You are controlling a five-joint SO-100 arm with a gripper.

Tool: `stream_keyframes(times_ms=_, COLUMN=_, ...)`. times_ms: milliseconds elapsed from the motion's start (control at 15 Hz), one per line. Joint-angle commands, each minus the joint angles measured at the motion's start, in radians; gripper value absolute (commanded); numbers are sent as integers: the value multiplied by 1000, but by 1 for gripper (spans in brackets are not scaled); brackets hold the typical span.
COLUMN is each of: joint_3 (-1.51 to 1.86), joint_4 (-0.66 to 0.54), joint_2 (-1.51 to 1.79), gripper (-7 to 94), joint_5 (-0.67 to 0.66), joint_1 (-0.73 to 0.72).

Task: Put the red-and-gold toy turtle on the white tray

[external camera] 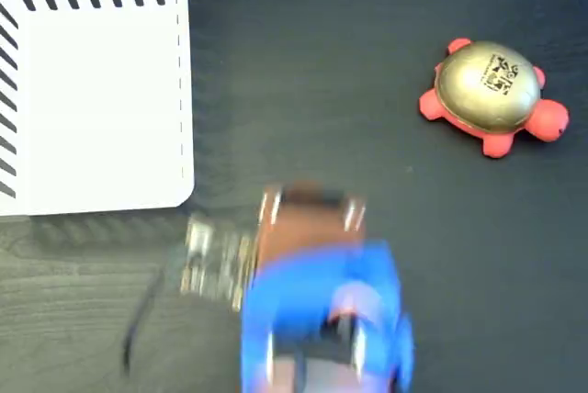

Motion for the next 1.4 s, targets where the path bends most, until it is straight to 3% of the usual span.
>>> stream_keyframes(times_ms=0, joint_3=-390, joint_4=129, joint_2=-331, gripper=0, joint_5=-20, joint_1=94)
stream_keyframes(times_ms=267, joint_3=-804, joint_4=192, joint_2=-775, gripper=0, joint_5=-74, joint_1=272)
stream_keyframes(times_ms=600, joint_3=-1163, joint_4=187, joint_2=-1131, gripper=0, joint_5=-83, joint_1=426)
stream_keyframes(times_ms=933, joint_3=-1331, joint_4=239, joint_2=-1298, gripper=0, joint_5=5, joint_1=446)
stream_keyframes(times_ms=1333, joint_3=-1463, joint_4=345, joint_2=-1381, gripper=0, joint_5=-12, joint_1=456)
